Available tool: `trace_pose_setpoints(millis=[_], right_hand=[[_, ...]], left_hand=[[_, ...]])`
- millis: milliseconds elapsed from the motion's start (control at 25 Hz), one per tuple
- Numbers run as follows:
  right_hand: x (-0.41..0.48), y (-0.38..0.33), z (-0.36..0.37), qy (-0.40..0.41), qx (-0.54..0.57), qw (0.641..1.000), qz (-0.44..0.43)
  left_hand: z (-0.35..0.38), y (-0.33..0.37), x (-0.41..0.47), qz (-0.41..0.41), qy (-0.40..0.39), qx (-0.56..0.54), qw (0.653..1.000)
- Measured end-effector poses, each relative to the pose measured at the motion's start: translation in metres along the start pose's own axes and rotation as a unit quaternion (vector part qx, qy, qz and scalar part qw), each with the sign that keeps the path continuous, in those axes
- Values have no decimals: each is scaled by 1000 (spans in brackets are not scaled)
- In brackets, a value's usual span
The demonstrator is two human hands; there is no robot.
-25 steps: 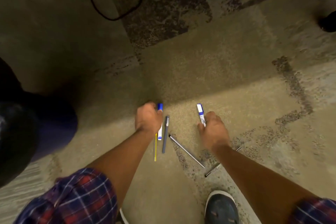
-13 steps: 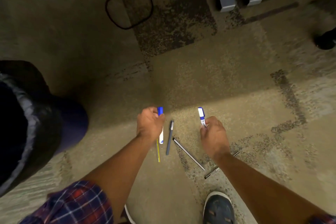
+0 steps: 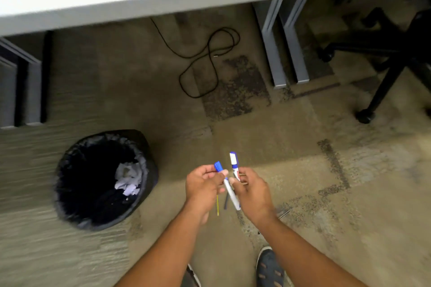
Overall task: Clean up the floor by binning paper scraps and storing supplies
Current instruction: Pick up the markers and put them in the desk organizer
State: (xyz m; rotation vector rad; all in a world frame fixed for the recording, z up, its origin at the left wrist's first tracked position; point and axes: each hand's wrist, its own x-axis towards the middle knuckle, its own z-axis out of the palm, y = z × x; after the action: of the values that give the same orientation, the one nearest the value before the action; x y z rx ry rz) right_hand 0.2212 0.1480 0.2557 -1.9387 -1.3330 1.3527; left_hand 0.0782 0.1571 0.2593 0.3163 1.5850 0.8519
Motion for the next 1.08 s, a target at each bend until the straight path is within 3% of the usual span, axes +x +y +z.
trace_pose_setpoints(millis=[400, 800, 1080], right_hand=[[-113, -200, -18, -55, 0, 991, -123], [-196, -372, 15, -107, -36, 983, -148], [-199, -459, 43, -150, -89, 973, -150]], left_hand=[[-76, 157, -143, 16, -3, -71, 997], [-194, 269, -236, 53, 40, -106, 992], [-260, 328, -250, 76, 14, -91, 993]])
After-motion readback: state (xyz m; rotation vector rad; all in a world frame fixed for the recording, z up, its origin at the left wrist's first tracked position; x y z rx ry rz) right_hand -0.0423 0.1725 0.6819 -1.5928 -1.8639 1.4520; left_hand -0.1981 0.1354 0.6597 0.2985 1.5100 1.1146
